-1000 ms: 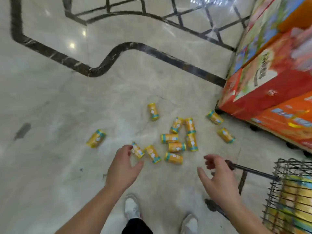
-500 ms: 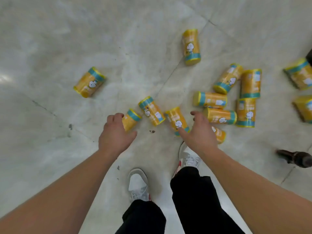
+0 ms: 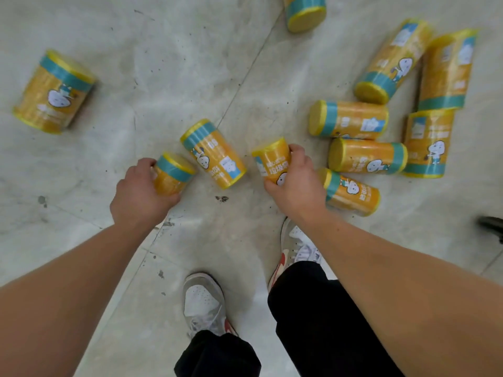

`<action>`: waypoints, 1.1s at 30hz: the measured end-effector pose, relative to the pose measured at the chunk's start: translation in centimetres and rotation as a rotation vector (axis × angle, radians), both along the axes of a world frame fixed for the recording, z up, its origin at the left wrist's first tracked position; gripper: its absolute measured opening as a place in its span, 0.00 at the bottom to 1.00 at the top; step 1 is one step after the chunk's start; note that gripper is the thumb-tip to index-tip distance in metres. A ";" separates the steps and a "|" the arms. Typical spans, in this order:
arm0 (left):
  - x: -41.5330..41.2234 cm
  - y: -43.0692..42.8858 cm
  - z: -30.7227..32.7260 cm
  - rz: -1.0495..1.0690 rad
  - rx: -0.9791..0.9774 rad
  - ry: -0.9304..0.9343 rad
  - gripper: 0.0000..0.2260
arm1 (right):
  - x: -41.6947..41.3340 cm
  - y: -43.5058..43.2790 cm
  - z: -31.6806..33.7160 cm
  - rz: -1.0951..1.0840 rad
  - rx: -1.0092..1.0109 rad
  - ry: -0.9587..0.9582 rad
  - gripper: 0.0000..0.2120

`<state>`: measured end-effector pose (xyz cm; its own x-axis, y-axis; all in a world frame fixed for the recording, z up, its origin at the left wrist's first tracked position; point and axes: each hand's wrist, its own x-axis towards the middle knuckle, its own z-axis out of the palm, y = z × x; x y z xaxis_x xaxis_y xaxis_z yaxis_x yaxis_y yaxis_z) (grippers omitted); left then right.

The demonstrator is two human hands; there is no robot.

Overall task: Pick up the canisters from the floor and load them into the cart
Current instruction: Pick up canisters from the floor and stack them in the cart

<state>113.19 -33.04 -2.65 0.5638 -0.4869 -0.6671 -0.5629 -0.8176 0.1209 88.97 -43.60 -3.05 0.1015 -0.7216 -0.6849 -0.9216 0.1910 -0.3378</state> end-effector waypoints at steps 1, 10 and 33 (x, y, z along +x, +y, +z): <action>-0.2 -0.2 1.2 0.019 -0.021 0.005 0.34 | -0.3 0.0 1.2 -0.033 -0.018 -0.009 0.37; -2.9 -4.1 21.7 0.224 -0.353 0.174 0.32 | -1.2 0.2 23.0 -0.328 -0.163 -0.151 0.37; -47.2 -6.1 70.9 -0.268 -0.726 0.884 0.21 | -39.1 8.9 74.1 -0.763 -0.836 -0.299 0.31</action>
